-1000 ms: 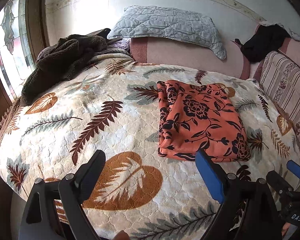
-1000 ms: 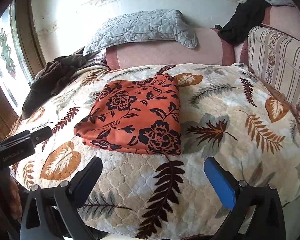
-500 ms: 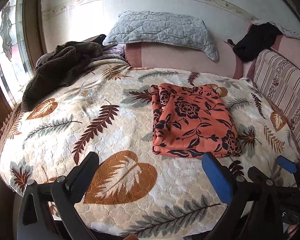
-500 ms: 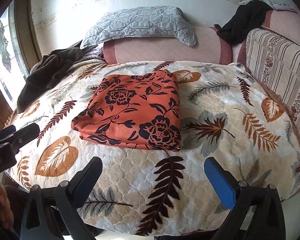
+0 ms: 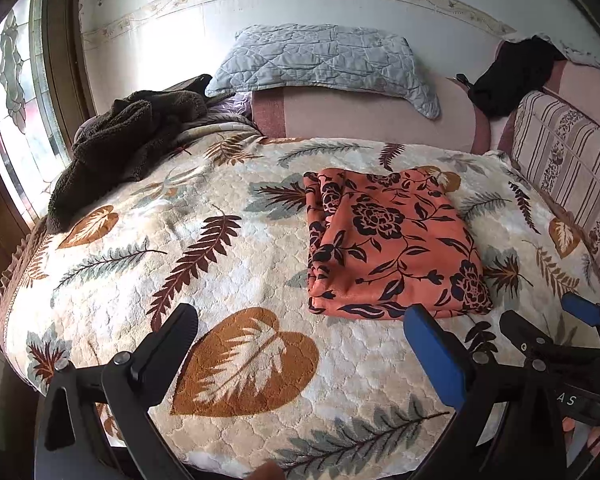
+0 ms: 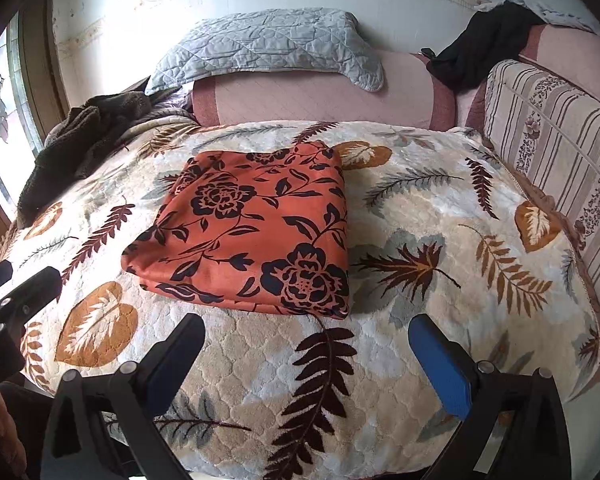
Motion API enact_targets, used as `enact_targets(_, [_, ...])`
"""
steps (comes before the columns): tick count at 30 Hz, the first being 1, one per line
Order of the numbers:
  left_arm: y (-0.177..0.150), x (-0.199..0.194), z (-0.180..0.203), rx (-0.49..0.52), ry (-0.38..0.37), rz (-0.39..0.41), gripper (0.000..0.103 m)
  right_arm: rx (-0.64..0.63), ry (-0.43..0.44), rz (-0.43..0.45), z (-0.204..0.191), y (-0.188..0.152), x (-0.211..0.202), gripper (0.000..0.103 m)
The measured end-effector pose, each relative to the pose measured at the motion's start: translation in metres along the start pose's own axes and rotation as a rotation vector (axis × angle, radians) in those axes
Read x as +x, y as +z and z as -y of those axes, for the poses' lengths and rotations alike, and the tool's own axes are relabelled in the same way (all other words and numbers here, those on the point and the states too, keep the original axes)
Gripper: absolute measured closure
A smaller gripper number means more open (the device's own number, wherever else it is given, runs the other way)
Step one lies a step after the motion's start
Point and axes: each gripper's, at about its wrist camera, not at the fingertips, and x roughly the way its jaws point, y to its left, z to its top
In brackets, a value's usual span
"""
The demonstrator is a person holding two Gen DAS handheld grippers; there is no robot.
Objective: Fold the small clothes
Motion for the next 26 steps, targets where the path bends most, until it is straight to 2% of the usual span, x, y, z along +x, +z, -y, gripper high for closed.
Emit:
enact_targets(11, [0.004,0.011,0.004,-0.001,0.004,-0.024,0.001,-0.036,-0.017,-0.011,0.001,0.002,0.005,0.000])
enact_targets(26, [0.021,0.019,0.010,0.017,-0.030,0.010,0.001,-0.068,-0.015,-0.022,-0.005,0.015,0.017,0.000])
